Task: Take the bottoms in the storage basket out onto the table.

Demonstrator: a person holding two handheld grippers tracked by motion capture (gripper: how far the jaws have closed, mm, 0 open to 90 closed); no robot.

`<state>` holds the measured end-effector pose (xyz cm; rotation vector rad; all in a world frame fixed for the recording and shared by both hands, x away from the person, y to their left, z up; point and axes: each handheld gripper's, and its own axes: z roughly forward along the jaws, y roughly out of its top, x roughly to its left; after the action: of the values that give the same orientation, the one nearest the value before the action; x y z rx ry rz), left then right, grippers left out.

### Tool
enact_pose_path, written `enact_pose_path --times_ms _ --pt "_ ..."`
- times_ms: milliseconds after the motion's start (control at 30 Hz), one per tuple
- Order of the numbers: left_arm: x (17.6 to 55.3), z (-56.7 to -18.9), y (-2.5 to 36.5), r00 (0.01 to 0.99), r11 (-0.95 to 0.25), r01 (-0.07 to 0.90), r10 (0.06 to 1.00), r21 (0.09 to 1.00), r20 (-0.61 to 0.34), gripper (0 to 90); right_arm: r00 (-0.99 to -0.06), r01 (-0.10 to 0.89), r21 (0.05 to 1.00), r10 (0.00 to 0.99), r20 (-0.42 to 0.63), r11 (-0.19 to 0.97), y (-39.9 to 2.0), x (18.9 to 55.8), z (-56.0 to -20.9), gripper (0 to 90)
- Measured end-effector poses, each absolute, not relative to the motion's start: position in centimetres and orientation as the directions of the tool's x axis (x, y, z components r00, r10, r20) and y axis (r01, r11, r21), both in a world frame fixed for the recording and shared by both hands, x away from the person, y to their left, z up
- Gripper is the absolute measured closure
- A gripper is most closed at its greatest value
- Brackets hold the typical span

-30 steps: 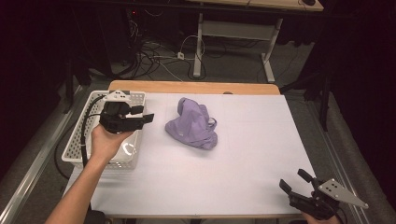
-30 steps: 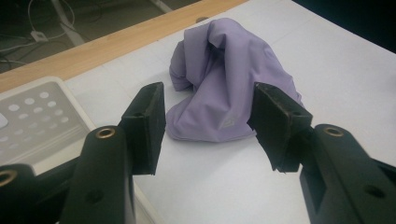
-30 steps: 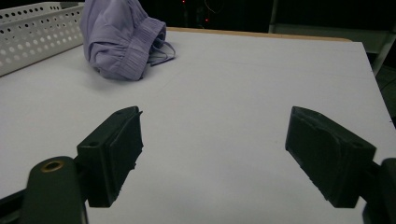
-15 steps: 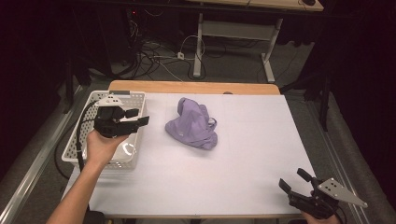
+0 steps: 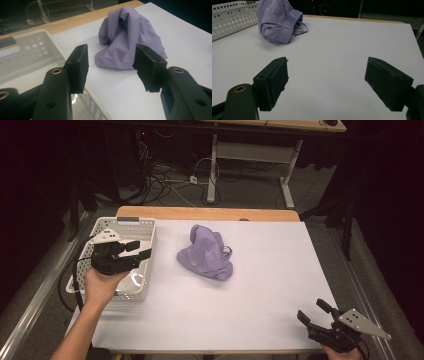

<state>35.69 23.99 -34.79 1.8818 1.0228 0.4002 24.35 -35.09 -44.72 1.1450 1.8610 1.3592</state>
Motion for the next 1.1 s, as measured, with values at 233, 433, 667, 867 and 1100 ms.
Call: enact_pose_path --times_ms 233,433,667,867,1100 --pt "35.1 -35.3 24.9 0.583 -0.202 0.491 0.799 0.848 -0.147 44.4 -0.481 0.308 0.943 0.876 0.043 0.123 -35.0 24.5 -44.7 19.5" --pt "34.6 -35.8 25.5 0.569 -0.181 0.492 0.808 0.852 -0.157 40.1 -0.480 0.309 0.943 0.876 0.044 0.122 -35.0 24.6 -44.7 19.5" --pt "34.1 -36.2 26.0 0.548 -0.168 0.495 0.822 0.853 -0.156 40.1 -0.480 0.310 0.943 0.876 0.045 0.121 -35.0 24.6 -44.7 19.5" --pt "33.8 -36.5 26.2 0.541 -0.166 0.494 0.827 0.854 -0.152 40.0 -0.477 0.310 0.943 0.878 0.047 0.119 -35.0 24.5 -44.7 19.4" --pt "33.2 -37.0 26.9 0.531 -0.147 0.492 0.832 0.858 -0.162 40.0 -0.469 0.307 0.945 0.882 0.049 0.111 -35.2 24.2 -44.7 19.4"
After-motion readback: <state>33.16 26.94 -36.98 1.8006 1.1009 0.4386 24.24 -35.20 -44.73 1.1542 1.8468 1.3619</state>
